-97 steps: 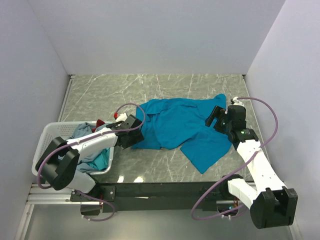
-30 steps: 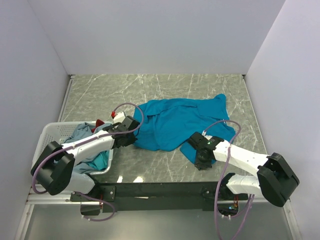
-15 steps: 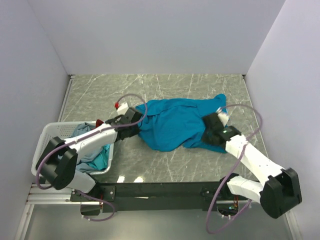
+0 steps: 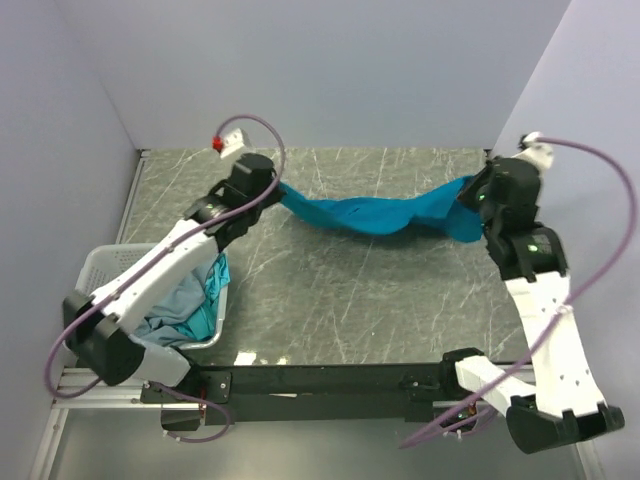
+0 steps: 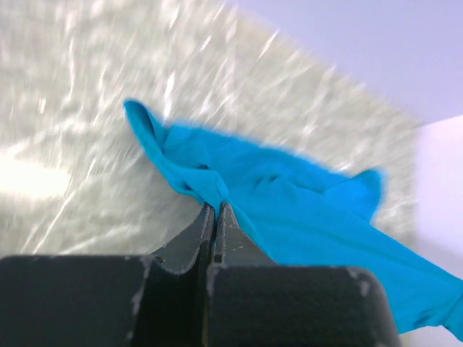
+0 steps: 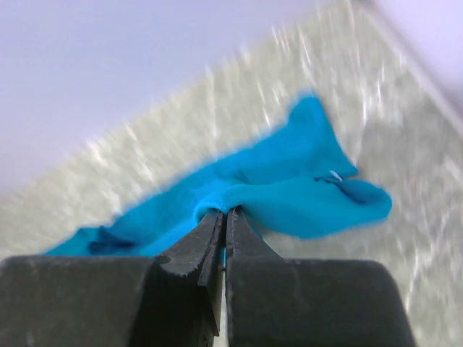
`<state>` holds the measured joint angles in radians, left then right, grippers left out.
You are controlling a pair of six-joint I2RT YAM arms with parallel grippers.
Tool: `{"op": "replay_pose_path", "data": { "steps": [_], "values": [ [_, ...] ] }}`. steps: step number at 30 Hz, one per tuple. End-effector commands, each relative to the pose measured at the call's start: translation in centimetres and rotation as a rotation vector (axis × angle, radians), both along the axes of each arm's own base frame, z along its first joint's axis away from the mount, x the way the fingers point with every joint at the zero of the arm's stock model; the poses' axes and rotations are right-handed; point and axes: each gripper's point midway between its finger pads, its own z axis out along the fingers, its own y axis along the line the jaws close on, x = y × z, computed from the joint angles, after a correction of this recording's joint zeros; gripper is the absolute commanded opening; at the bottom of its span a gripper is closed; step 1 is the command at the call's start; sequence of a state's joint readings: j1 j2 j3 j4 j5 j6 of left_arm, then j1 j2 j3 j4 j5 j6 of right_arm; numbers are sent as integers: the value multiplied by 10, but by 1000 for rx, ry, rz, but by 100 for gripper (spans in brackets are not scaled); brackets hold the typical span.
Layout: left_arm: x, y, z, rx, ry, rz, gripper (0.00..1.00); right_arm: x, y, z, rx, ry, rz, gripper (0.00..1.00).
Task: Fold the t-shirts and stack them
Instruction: Flatten the tshirt out
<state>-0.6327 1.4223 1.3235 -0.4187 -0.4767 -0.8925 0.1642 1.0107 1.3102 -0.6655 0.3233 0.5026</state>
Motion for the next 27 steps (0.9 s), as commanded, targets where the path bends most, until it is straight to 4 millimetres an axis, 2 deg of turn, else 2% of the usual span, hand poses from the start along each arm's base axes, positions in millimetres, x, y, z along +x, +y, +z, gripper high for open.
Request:
{"op": "replay_pose_path", "data": {
  "steps": [1, 2, 3, 4, 5, 6, 7, 8, 9, 10, 11, 12, 13, 14, 15, 16, 17, 18, 22, 24, 27],
  "values": [
    [-8, 23, 113, -69, -256, 30, 1, -28, -19, 76, -51, -168, -42, 0],
    [-12, 23, 128, -84, -289, 17, 1, -37, -23, 105, -58, -228, -49, 0],
    [-20, 27, 154, -99, -346, -1, 1, -44, -27, 120, -62, -262, -63, 0],
    [-25, 26, 168, -116, -376, -28, 1, -52, -28, 134, -68, -295, -62, 0],
    [-30, 27, 183, -131, -410, -41, 1, -65, -32, 159, -80, -349, -67, 0],
    [-40, 33, 205, -148, -459, -48, 1, -73, -36, 172, -87, -378, -80, 0],
    [-46, 35, 216, -159, -483, -60, 1, -80, -37, 185, -90, -409, -78, 0],
    [-52, 38, 229, -174, -515, -68, 1, -97, -40, 210, -101, -470, -79, 0],
    [-63, 44, 247, -192, -557, -78, 1, -106, -41, 222, -107, -501, -76, 0],
    [-70, 46, 256, -201, -580, -89, 1, -114, -43, 232, -128, -526, -74, 0],
    [-78, 46, 265, -211, -607, -121, 1, -131, -45, 253, -131, -586, -76, 0],
    [-91, 53, 283, -230, -651, -130, 1, -138, -47, 262, -140, -609, -78, 0],
    [-99, 55, 292, -242, -675, -145, 1, -147, -47, 270, -152, -637, -72, 0],
    [-110, 52, 302, -258, -704, -200, 1, -162, -50, 286, -178, -688, -71, 0],
    [-124, 57, 317, -280, -750, -221, 1, -171, -51, 293, -185, -715, -74, 0],
    [-133, 57, 324, -297, -769, -247, 1, -188, -55, 306, -194, -767, -85, 0],
    [-140, 56, 329, -308, -787, -275, 1, -197, -54, 313, -202, -797, -74, 0],
    [-156, 55, 340, -328, -819, -332, 1, -205, -55, 317, -209, -818, -72, 0],
    [-186, 59, 359, -365, -881, -409, 1, -253, -56, 337, -211, -954, -61, 0],
    [-195, 63, 363, -377, -900, -420, 1, -262, -51, 340, -219, -985, -27, 0],
    [-200, 64, 365, -384, -910, -434, 1, -268, -55, 338, -225, -986, -42, 0]
  ]
}}
